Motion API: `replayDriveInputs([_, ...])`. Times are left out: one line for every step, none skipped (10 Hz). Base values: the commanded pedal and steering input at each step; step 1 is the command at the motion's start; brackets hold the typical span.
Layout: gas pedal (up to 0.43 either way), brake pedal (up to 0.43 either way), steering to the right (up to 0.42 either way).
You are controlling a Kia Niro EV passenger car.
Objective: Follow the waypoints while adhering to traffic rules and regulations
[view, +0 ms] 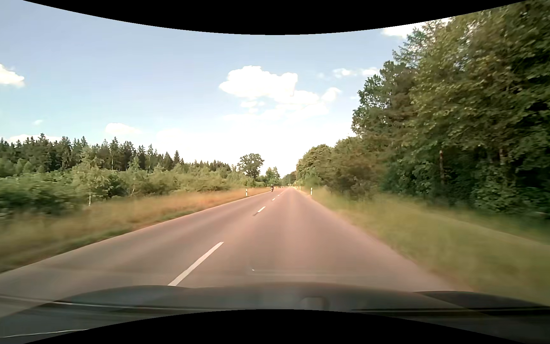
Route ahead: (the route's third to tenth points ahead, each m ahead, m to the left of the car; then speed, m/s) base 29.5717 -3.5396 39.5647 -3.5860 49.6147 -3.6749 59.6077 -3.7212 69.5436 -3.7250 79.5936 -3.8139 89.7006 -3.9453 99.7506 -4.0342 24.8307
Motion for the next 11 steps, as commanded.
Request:
replayDriveInputs([0.138,0.006,0.002])
replayDriveInputs([0.138,0.006,0.002])
replayDriveInputs([0.138,0.006,0.002])
replayDriveInputs([0.138,0.006,0.001])
replayDriveInputs([0.138,0.006,0.0])
replayDriveInputs([0.138,0.006,0.0])
replayDriveInputs([0.138,0.006,-0.001])
replayDriveInputs([0.138,0.006,-0.001])
replayDriveInputs([0.138,0.006,-0.001])
replayDriveInputs([0.138,0.006,-0.001])
replayDriveInputs([0.138,0.006,-0.002])
